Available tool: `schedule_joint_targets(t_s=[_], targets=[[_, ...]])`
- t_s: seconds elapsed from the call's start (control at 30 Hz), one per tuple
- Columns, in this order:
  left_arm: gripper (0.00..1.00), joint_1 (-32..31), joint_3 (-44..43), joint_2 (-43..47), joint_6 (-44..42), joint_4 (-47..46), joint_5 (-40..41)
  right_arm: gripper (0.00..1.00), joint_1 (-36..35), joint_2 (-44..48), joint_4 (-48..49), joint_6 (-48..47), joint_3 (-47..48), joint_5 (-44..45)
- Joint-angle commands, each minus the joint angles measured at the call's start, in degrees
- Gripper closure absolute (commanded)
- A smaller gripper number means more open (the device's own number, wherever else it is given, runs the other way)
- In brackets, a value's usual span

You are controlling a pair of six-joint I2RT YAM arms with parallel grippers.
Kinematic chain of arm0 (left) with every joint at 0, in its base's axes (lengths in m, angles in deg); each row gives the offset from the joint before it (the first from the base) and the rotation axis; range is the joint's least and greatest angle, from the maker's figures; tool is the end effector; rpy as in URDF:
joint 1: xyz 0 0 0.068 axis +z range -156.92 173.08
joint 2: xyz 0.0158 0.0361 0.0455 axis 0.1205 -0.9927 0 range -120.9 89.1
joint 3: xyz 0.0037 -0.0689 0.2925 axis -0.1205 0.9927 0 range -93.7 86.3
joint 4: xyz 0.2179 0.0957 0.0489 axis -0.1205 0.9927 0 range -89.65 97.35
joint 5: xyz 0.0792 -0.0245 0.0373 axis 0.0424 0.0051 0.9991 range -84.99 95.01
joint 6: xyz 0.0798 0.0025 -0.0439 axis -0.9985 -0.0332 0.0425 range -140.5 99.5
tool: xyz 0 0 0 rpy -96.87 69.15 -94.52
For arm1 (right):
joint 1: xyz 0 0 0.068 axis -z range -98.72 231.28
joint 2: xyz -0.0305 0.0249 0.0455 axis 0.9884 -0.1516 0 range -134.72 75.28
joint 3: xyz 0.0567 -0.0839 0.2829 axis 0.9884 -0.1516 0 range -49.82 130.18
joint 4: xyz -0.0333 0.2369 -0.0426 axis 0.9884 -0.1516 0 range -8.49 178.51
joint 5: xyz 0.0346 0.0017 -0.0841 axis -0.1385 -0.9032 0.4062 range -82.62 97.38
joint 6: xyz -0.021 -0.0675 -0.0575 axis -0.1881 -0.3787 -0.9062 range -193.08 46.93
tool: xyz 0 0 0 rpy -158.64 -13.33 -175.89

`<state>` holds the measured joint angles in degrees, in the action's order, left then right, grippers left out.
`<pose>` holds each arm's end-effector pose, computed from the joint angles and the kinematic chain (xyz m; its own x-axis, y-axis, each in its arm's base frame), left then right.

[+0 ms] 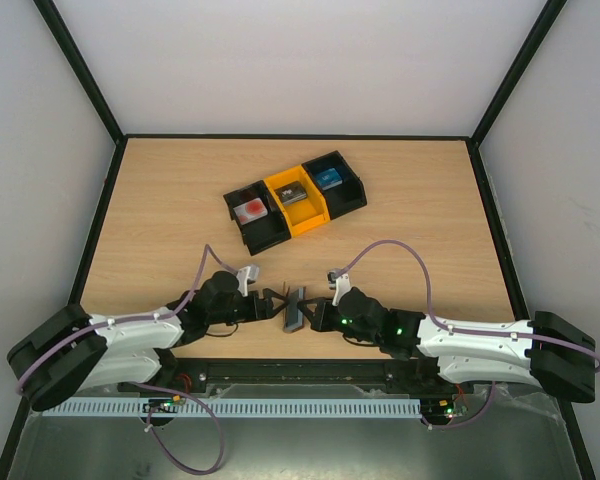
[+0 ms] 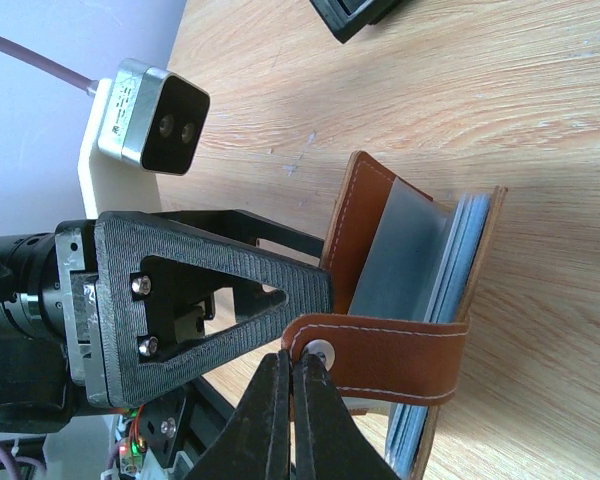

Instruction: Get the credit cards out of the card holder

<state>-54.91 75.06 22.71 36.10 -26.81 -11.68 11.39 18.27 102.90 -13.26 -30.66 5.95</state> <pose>0.1265 -0.1756 0.1596 -0.9088 -0.1859 -0.3736 0.2230 0.5403 -0.8114 0.0730 0.2055 0.2061 -0.8871 0.0906 -0.4526 -0.3576 0.4851 0.7980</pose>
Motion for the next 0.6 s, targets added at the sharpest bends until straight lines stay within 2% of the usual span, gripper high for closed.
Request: schedule_joint_targets(t_s=[0.0, 0.3, 0.57], targets=[[0.16, -0.3, -1.4, 2.1, -1.6, 3.5, 1.6, 0.98, -0.3, -0.5, -0.3, -0.5, 0.0, 1.0], [0.16, -0.6, -2.2, 6.3, -1.9, 7.4, 3.3, 0.98, -0.3, -0.6, 0.1, 0.1, -0.3, 0.9], [0.17, -1.9, -4.7, 3.8, -3.6, 9.6, 4.4, 0.98, -0.3, -1.1, 0.2, 0.4, -0.3, 0.9]])
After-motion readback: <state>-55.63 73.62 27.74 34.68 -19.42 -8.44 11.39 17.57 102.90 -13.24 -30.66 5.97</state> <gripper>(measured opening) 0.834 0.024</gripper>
